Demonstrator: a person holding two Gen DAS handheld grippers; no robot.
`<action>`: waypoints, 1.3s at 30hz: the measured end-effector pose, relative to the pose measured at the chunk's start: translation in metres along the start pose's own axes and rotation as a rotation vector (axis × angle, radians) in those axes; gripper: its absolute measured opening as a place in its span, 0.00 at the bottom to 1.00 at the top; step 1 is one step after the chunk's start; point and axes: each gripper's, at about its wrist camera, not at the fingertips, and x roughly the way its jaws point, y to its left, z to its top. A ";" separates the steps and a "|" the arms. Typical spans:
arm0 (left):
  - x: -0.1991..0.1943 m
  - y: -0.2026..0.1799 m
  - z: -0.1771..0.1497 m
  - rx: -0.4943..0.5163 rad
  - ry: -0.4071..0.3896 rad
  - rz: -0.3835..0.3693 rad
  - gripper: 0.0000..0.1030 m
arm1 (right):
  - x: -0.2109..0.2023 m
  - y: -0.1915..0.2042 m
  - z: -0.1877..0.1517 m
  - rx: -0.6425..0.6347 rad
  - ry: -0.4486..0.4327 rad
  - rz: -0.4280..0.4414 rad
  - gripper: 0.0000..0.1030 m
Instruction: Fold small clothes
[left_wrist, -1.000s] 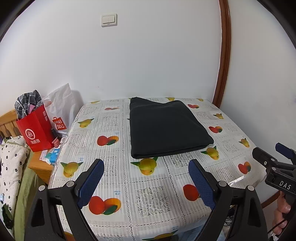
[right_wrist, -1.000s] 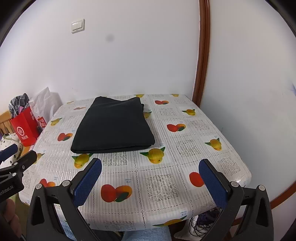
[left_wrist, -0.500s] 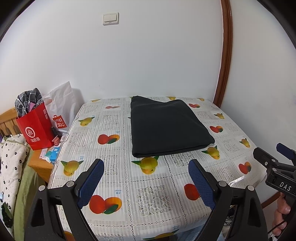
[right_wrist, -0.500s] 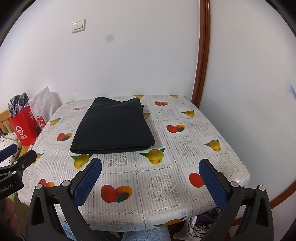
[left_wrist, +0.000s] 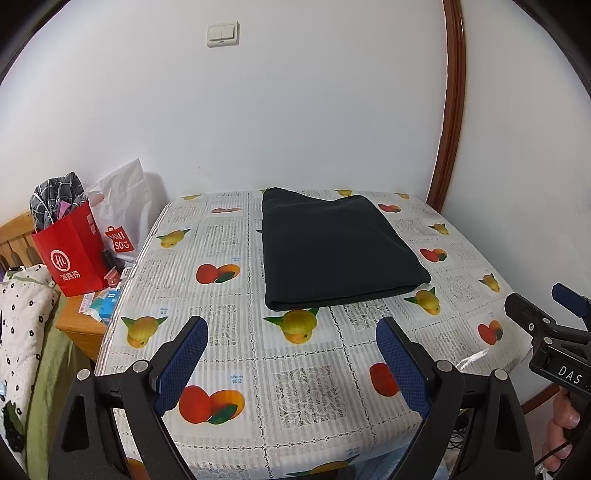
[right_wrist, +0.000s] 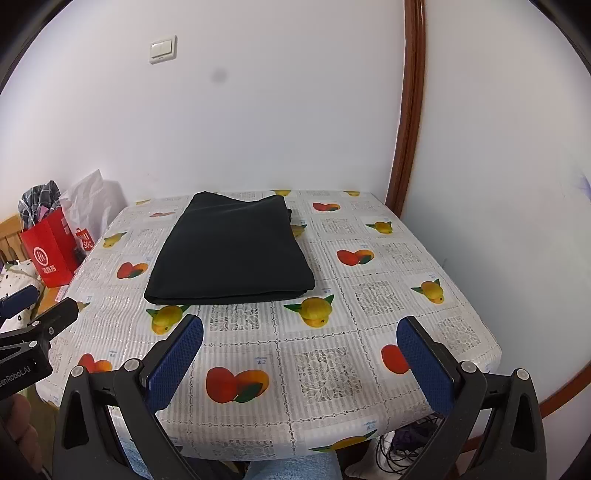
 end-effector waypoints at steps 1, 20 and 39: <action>0.000 0.000 0.000 0.000 0.000 0.001 0.89 | 0.000 0.000 0.000 0.000 0.000 0.000 1.00; 0.001 -0.001 -0.001 0.001 0.004 0.000 0.89 | -0.001 -0.002 0.000 0.003 -0.007 -0.010 1.00; 0.003 -0.003 0.000 -0.007 0.006 0.002 0.89 | -0.004 -0.004 -0.001 0.006 -0.011 -0.011 1.00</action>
